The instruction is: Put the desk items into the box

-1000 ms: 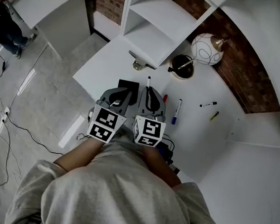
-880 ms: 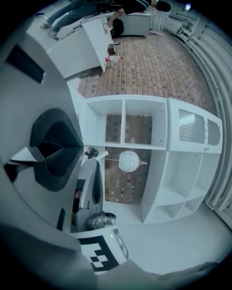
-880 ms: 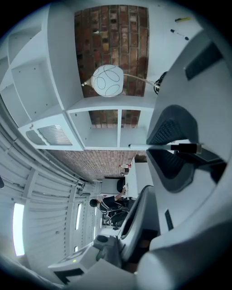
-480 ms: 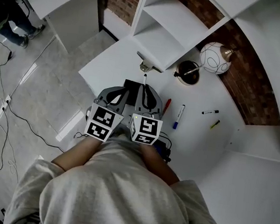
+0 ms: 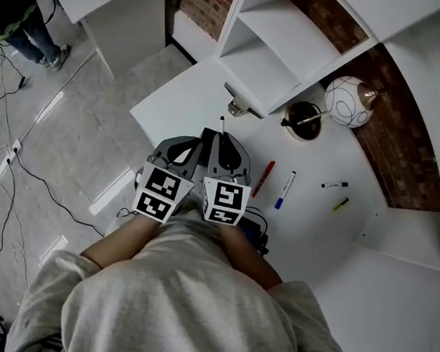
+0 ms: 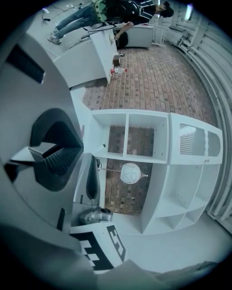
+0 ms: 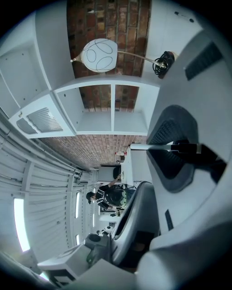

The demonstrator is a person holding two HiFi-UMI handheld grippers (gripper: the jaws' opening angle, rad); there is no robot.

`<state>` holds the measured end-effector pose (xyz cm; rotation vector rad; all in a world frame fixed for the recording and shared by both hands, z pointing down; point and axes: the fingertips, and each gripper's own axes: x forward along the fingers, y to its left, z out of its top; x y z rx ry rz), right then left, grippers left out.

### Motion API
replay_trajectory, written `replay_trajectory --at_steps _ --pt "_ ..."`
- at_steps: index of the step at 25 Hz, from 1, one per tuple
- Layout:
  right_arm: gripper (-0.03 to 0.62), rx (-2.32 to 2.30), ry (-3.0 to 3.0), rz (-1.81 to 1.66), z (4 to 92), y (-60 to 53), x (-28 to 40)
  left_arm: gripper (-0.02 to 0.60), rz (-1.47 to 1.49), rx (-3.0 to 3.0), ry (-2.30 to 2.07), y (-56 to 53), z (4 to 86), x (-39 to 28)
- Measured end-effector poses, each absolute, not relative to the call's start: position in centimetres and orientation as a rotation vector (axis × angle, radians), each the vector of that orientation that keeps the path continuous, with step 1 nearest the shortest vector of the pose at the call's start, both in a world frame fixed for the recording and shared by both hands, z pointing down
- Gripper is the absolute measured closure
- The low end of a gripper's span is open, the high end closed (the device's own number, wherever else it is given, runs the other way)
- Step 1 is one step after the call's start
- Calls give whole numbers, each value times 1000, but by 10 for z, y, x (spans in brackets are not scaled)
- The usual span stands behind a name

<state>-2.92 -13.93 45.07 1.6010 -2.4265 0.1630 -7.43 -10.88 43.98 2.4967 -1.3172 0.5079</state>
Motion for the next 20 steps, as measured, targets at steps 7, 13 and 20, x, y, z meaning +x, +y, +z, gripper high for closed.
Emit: replay_trajectory --at_steps 7,13,20 --pt "546 1506 -2387 250 468 -145 -40 577 519 2492 -1303 -114 444 -73" --pt "545 1452 -2379 288 473 -146 -44 577 527 2486 -1299 -116 447 -74" --pt "545 1377 -2336 357 481 -147 -48 577 538 2487 -1285 -115 451 -69"
